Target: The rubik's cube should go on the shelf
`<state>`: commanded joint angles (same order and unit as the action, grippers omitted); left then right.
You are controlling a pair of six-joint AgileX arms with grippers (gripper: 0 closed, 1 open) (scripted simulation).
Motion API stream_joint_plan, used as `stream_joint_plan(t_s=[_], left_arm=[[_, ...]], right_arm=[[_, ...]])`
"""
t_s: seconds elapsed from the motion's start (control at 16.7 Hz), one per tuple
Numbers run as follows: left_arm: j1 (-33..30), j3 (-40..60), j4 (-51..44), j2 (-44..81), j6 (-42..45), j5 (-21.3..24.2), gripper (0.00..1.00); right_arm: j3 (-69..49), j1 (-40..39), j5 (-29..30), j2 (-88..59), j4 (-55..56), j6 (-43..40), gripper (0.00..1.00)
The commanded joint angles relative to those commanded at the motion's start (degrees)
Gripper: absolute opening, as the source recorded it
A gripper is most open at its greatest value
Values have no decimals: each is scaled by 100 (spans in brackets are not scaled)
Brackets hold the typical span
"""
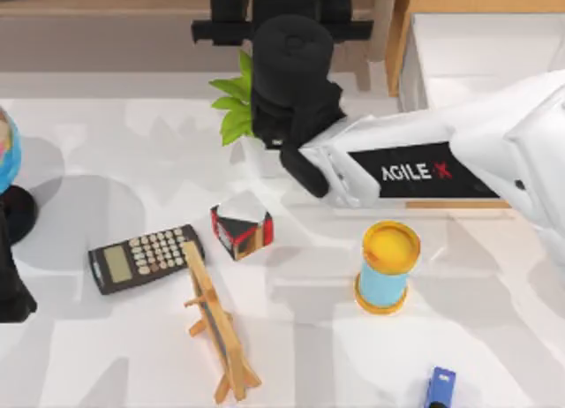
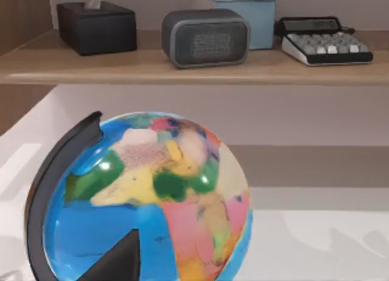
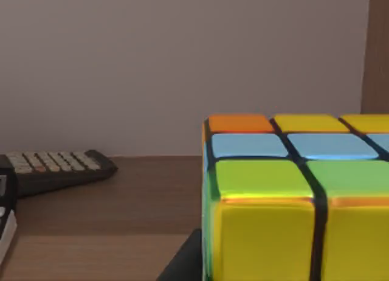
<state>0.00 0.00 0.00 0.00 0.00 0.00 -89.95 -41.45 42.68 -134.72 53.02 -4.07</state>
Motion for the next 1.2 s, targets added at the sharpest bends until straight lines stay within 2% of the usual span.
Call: stream_joint_plan(t_s=[0.42,0.72,1.2], left_arm=[[0,0,0,0,0,0,100],[0,0,0,0,0,0,100],[0,0,0,0,0,0,100]], right_arm=[[-1591,443,-407,-857,-843,19,0],[-1725,521,-430,-928,-912,12,0],[-1725,521,-430,-928,-912,12,60]])
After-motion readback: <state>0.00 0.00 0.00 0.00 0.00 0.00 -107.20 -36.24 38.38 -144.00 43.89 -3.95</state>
